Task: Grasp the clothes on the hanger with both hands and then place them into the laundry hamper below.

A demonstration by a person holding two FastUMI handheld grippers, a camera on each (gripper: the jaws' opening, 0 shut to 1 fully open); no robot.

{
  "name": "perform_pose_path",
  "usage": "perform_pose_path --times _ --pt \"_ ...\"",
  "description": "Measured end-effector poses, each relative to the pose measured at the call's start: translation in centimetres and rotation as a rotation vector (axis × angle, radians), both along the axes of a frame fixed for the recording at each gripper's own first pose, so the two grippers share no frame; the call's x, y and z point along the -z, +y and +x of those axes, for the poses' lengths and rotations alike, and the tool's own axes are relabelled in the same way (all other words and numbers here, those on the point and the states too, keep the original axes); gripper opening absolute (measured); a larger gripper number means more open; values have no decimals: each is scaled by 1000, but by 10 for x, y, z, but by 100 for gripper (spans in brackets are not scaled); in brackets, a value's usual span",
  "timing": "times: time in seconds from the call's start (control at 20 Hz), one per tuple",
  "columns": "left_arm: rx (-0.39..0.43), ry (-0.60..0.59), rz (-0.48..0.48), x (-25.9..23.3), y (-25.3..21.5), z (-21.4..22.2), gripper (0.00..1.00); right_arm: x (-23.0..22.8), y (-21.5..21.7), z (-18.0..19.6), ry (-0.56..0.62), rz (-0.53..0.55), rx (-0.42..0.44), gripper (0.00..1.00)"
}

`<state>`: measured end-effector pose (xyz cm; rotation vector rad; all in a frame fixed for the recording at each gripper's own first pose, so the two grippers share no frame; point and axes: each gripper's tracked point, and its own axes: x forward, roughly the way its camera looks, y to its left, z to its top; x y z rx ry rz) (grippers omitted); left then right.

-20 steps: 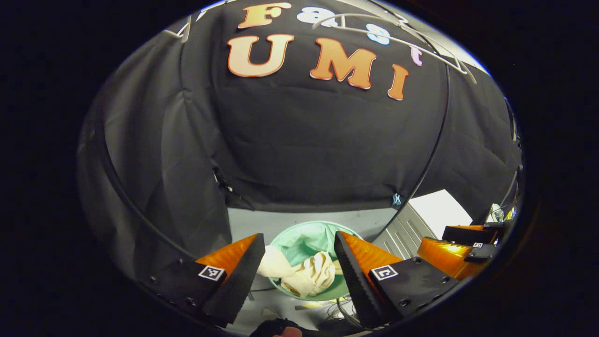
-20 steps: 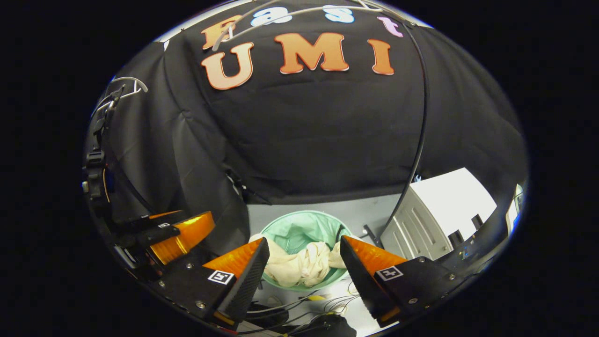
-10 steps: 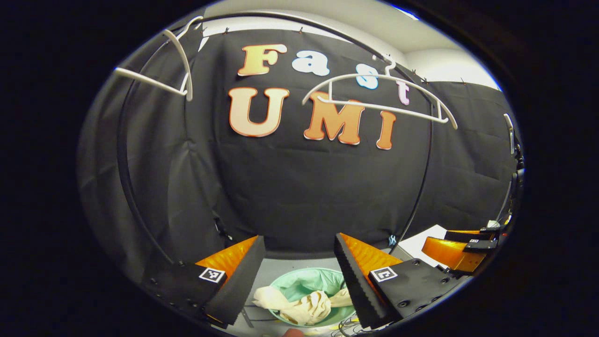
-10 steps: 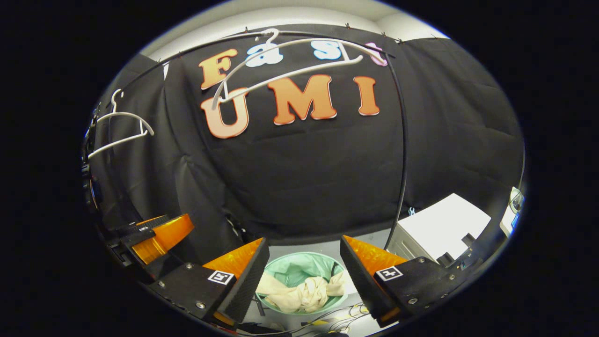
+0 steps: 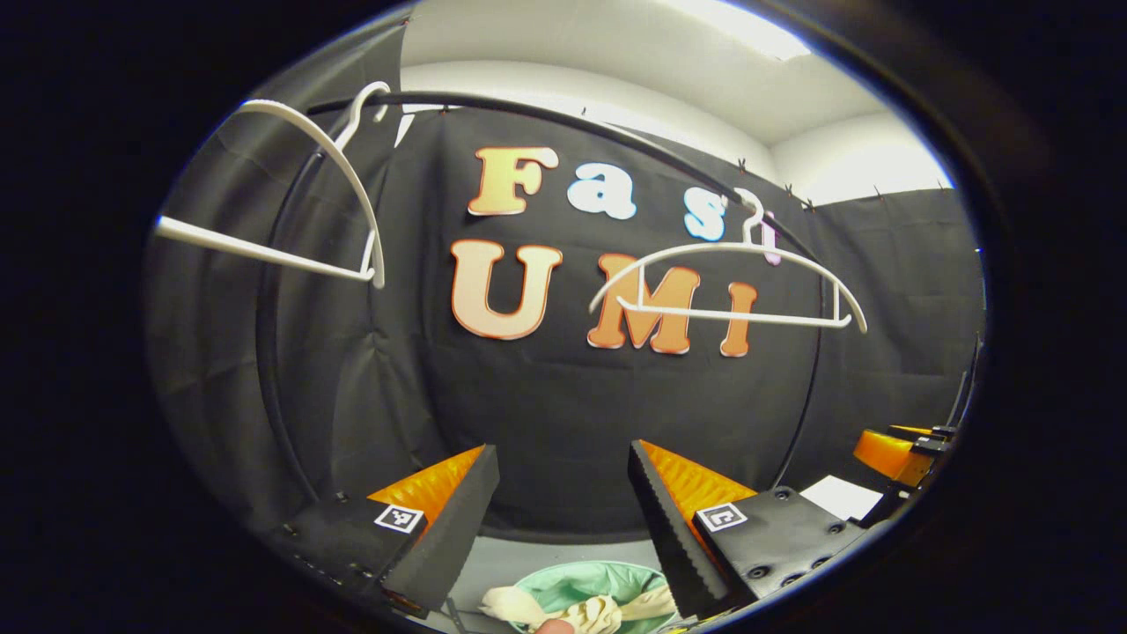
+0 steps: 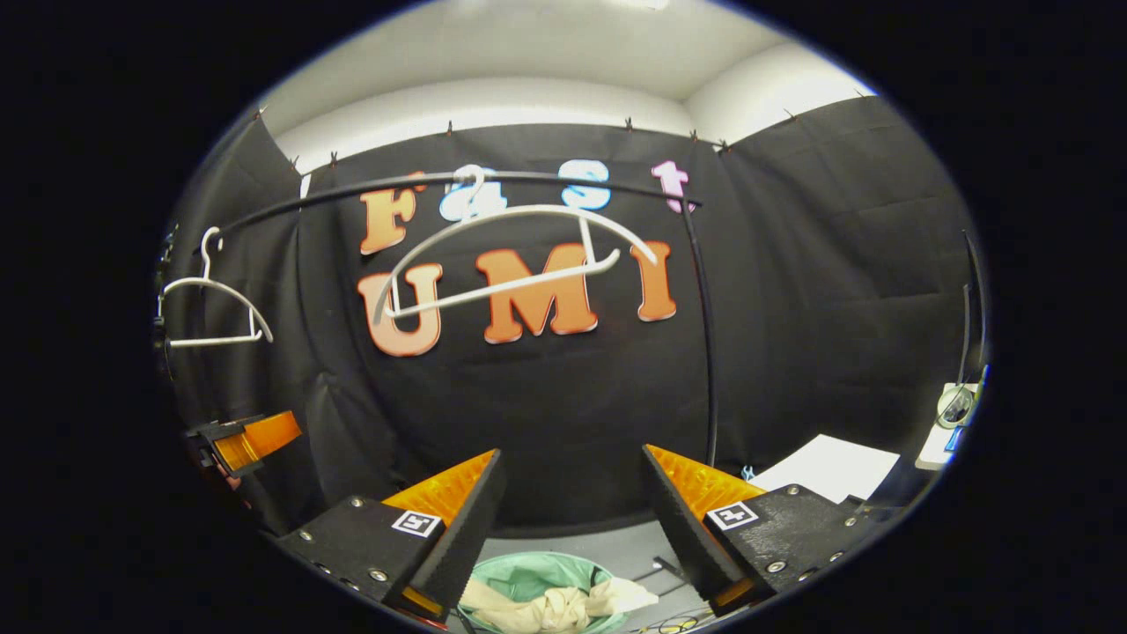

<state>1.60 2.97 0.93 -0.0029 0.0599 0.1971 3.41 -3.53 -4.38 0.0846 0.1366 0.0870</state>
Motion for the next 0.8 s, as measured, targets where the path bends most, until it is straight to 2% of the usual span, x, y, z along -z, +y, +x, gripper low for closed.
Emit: perform_pose_path --times 0.2,0.25,0.35,0.4,0.5,0.55,0.6,0.65,0.75,0.8 --pt "-34 -87 8 -26 10 -4 94 -40 -20 2 -101 0 40 94" --pt "-33 -108 10 -34 10 -5 97 -46 -23 3 -122 2 47 94" --pt "-35 -149 25 -46 14 -8 94 -58 -30 4 -161 9 62 88" --pt "-40 -172 35 -54 15 -9 93 -63 -31 4 -180 14 62 94" --pt "-40 -197 53 -61 14 -9 96 -68 -32 6 -197 9 63 94" --pt "-36 -203 55 -63 12 -10 96 -74 -32 4 -201 5 64 100" --pt "-28 -206 49 -66 11 -9 96 -75 -31 6 -206 5 63 100" --pt "-18 -206 42 -66 10 -7 94 -77 -30 7 -210 8 62 94" --pt "-11 -211 34 -66 9 -3 94 -79 -30 8 -219 12 60 94" --pt "-10 -211 29 -65 9 -2 100 -80 -29 8 -221 8 60 94"
